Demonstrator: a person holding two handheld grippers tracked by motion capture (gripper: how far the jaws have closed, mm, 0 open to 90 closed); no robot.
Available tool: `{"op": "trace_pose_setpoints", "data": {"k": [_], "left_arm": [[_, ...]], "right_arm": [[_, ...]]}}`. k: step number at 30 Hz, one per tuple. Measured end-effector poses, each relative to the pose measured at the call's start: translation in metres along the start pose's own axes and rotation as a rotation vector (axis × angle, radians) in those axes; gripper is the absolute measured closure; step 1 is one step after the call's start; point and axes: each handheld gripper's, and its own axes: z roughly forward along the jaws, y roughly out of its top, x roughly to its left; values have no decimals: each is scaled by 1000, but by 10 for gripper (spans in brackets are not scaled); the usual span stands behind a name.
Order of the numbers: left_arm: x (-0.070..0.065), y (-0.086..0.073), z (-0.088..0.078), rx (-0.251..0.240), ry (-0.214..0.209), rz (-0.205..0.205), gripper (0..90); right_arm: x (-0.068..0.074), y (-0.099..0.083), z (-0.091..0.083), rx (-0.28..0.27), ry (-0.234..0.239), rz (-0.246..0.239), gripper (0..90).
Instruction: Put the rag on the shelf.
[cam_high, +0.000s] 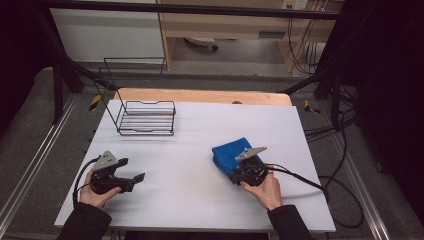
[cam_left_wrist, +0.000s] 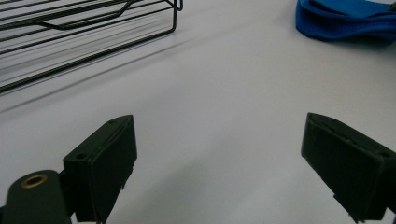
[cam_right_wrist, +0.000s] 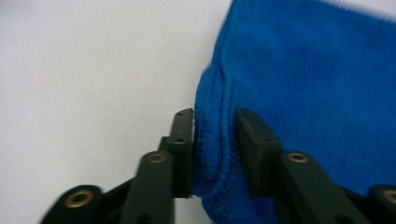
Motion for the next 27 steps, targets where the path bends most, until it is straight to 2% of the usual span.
{"op": "trace_pose_setpoints", "data": {"k": [1, 2, 5, 6, 8, 11, 12, 14, 15, 16, 18, 19, 22, 23, 24, 27], "left_arm": [[0, 0, 0, 0, 0, -3, 105], [0, 0, 0, 5, 0, 1, 105], [0, 0, 0, 5, 1, 2, 105], [0, 0, 0, 0, 1, -1, 105], [0, 0, 0, -1, 1, -2, 105], [0, 0, 0, 1, 0, 1, 105], [0, 0, 0, 0, -1, 0, 105], [0, 0, 0, -1, -1, 1, 105], [1, 0, 0, 0, -2, 0, 105], [1, 0, 0, 1, -2, -1, 105], [0, 0, 0, -1, -1, -4, 105], [0, 0, 0, 2, -2, -1, 105], [0, 0, 0, 0, -2, 3, 105], [0, 0, 0, 0, -2, 3, 104], [0, 0, 0, 0, -2, 2, 104], [0, 0, -1, -1, -2, -1, 105]], "right_arm": [[0, 3, -1, -23, 4, -8, 599], [3, 10, -2, -63, -14, -23, 540], [6, 17, 2, -77, -21, -40, 526], [8, 24, 11, -81, -23, -50, 525], [8, 26, 17, -77, -25, -50, 523], [7, 32, 38, -47, -63, -55, 523], [4, 32, 51, -28, -80, -45, 536], [3, 31, 56, -19, -90, -43, 535], [3, 29, 62, -13, -110, -63, 538], [3, 29, 62, -13, -110, -63, 538], [4, 26, 64, -17, -152, -107, 573], [4, 26, 64, -17, -152, -107, 573], [5, 24, 64, -4, -187, -148, 593], [6, 24, 64, -4, -194, -152, 635], [6, 24, 64, -4, -194, -152, 635], [4, 23, 62, 8, -224, -175, 790]]}}
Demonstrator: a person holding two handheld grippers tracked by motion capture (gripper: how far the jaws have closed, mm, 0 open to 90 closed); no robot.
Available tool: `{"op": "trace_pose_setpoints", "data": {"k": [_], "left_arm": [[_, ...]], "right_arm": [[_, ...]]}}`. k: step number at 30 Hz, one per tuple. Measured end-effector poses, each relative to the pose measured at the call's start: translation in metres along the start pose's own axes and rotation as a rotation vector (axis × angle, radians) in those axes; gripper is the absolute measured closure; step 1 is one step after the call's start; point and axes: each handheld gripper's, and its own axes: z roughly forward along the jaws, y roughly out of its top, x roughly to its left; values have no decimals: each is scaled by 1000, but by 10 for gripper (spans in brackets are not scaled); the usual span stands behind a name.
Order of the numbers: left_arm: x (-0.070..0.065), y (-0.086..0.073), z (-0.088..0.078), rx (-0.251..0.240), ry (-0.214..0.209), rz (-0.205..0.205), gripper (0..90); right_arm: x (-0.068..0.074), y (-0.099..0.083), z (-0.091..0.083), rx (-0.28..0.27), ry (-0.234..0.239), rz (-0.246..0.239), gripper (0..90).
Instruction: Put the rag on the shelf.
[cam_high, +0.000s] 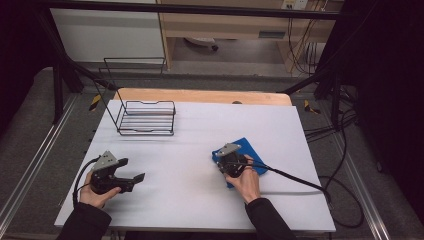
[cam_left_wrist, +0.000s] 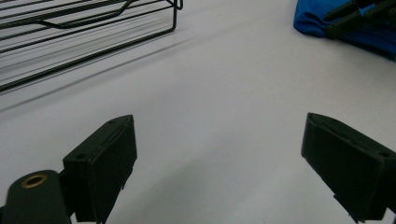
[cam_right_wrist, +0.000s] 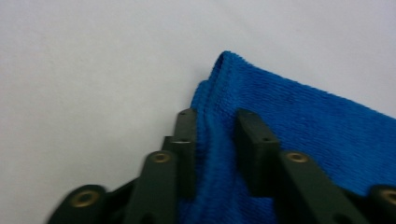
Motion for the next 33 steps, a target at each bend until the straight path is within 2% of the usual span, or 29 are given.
{"op": "trace_pose_setpoints", "data": {"k": [5, 6, 8, 9, 10, 13, 15, 16, 17, 18, 19, 21, 22, 24, 25, 29, 33], "left_arm": [[0, 0, 0, 0, 1, -1, 105], [0, 0, 0, 1, 1, 0, 105], [0, 0, 0, 0, 1, -2, 105], [0, 0, 0, 0, 1, -3, 104], [1, 0, 0, 0, 2, -2, 104], [1, 0, 0, 0, 4, -2, 105], [1, 0, 0, 0, 4, -2, 105], [1, 0, 0, 1, 4, -1, 105], [1, 0, 0, 1, 5, -1, 105], [1, 0, 0, 1, 5, -1, 105], [1, 0, 0, 0, 5, -4, 105], [1, 0, 0, 1, 6, -3, 105], [1, 0, 0, 1, 7, -4, 105], [1, 0, 0, 0, 7, -5, 105], [1, 0, 0, 0, 8, -4, 105], [1, 0, -1, -3, 10, -5, 105], [2, 0, -1, 2, 9, -5, 105]], "right_arm": [[-3, 1, -1, -3, 3, 20, 832], [-5, 1, -2, -11, 12, 45, 841], [-7, 1, -4, -19, 15, 54, 844], [-10, 2, -9, -44, 26, 85, 847], [-10, 2, -9, -44, 26, 85, 847], [-11, 7, -23, -101, 72, 135, 847], [-9, 10, -28, -125, 104, 168, 847], [-9, 10, -28, -125, 104, 168, 847], [-8, 12, -30, -138, 122, 184, 847], [-5, 16, -31, -164, 165, 223, 846], [-5, 16, -31, -164, 165, 223, 846], [4, 27, -33, -189, 198, 242, 846], [4, 27, -33, -189, 198, 242, 846], [15, 39, -29, -205, 220, 254, 845], [15, 39, -29, -205, 220, 254, 845], [34, 58, -12, -199, 243, 279, 845], [44, 69, -1, -200, 250, 293, 845]]}}
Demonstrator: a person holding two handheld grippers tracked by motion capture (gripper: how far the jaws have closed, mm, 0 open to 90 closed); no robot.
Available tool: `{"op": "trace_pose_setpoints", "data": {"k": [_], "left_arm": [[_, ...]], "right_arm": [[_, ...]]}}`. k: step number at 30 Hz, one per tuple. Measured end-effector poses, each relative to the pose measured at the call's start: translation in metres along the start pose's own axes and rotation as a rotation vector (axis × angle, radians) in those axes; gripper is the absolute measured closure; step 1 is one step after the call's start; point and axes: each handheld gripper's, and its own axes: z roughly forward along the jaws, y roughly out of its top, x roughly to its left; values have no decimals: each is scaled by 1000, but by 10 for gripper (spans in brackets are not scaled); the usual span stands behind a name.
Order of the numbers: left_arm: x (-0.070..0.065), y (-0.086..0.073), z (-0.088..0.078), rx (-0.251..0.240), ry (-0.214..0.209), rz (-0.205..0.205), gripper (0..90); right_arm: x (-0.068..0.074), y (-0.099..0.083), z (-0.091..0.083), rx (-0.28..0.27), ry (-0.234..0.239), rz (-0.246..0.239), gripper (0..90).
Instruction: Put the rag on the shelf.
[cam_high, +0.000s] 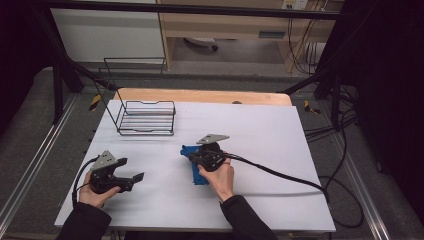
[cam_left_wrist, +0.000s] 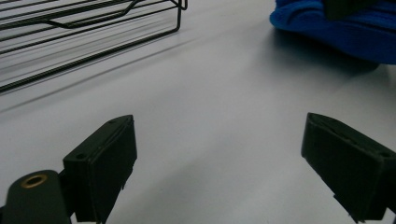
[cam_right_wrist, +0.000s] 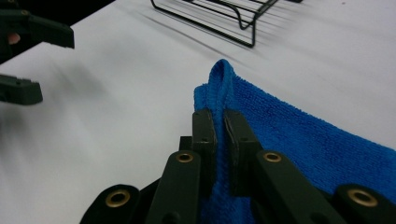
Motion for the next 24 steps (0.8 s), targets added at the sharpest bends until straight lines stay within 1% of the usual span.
{"op": "trace_pose_setpoints", "data": {"k": [3, 4, 5, 6, 7, 8, 11, 12, 14, 16, 17, 19, 20, 21, 22, 23, 24], "left_arm": [[0, 0, 0, -1, 0, 2, 105], [0, 0, 0, -3, 0, 0, 105], [0, 0, 0, -4, -1, -1, 105], [0, 0, 0, -4, -1, 0, 105], [0, 0, 0, -3, -1, 0, 105], [0, 0, 0, -1, -2, 1, 105], [0, 0, -1, 0, -3, 3, 105], [0, 0, -1, 0, -3, 4, 105], [0, 0, 0, 1, -4, 4, 105], [0, 0, 0, 1, -4, 3, 105], [0, 0, 0, 1, -4, 2, 105], [0, 0, 0, 3, -4, 2, 105], [0, 0, 0, 3, -4, 3, 105], [-1, 0, -1, 2, -4, 4, 105], [-1, 0, -1, 2, -4, 4, 104], [-1, 0, -1, 3, -3, 4, 104], [-1, 0, -1, 3, -3, 4, 104]], "right_arm": [[10, 6, 14, -4, 11, 7, 844], [13, 8, 19, 1, 17, 11, 844], [19, 10, 28, 6, 28, 6, 842], [19, 10, 28, 6, 28, 6, 842], [25, 10, 37, 17, 38, 1, 840], [25, 10, 37, 17, 38, 1, 840], [31, 9, 48, 35, 43, -24, 829], [32, 6, 54, 38, 58, -24, 808], [32, 4, 56, 45, 64, -22, 790], [32, 2, 58, 51, 83, -24, 719], [33, 1, 58, 43, 95, -31, 673], [34, 4, 53, 29, 121, -31, 611], [34, 6, 49, 20, 128, -40, 566], [34, 9, 45, 11, 123, -50, 515], [33, 15, 34, 10, 102, -80, 475], [31, 17, 28, 8, 90, -94, 459], [31, 17, 28, 8, 90, -94, 459]]}}
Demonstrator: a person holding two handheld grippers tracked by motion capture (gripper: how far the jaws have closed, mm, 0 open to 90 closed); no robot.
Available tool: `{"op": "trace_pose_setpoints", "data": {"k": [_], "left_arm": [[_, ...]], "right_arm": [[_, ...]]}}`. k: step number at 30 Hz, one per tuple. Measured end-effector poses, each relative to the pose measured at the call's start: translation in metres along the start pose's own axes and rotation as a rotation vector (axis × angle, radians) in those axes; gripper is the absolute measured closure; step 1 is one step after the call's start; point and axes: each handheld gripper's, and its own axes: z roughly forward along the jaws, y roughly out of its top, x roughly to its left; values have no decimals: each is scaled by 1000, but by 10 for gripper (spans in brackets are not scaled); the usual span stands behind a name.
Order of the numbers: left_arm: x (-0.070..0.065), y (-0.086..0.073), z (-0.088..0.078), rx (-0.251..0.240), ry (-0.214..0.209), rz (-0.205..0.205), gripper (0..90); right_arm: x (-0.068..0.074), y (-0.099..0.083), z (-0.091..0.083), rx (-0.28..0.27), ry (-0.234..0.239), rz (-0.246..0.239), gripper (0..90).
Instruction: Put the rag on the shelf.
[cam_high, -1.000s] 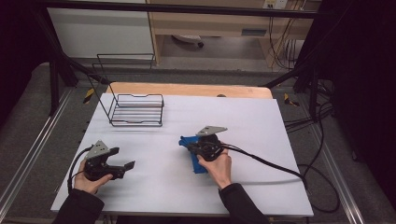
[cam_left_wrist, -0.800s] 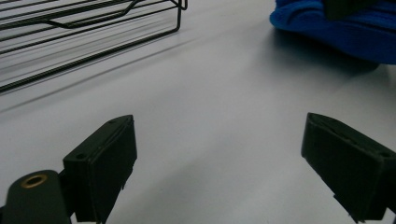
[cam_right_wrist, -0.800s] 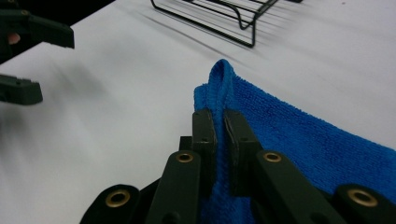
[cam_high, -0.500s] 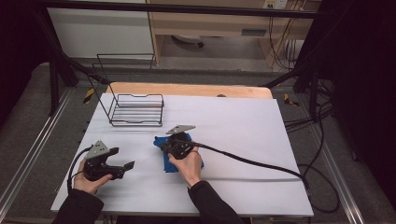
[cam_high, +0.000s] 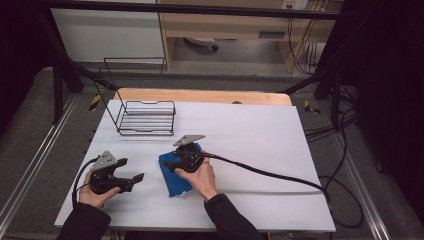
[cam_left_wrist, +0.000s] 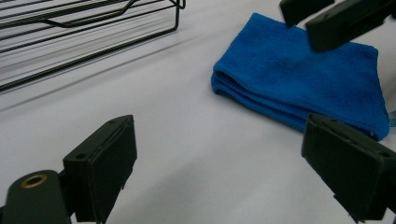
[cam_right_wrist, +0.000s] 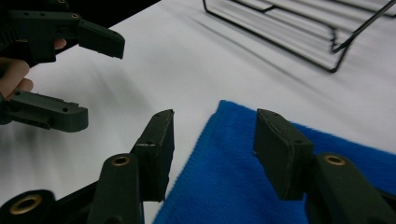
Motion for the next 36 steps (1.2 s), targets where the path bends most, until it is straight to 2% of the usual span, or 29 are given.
{"op": "trace_pose_setpoints", "data": {"k": [3, 6, 10, 15, 18, 26, 31, 36], "left_arm": [[0, 0, 0, 2, 1, 0, 104], [0, 0, 0, 1, 0, 0, 104], [-1, 0, 2, 6, 1, -1, 104], [-2, 1, 3, 10, -1, 2, 104], [-2, 0, 3, 9, -1, 0, 104], [-2, 1, 2, 4, 0, -2, 104], [-2, 1, 2, 10, -3, 2, 104], [-1, 0, 2, 10, -1, -1, 104]], "right_arm": [[-10, 1, -18, 0, -39, -20, 454], [-25, -9, -37, 18, -74, -21, 455], [-44, -36, -56, 66, -116, -9, 476], [-58, -75, -68, 123, -122, 22, 525], [-60, -81, -68, 129, -122, 27, 550], [-55, -91, -61, 128, -90, 73, 720], [-52, -91, -62, 128, -82, 135, 839], [-48, -86, -69, 124, -71, 208, 867]]}}
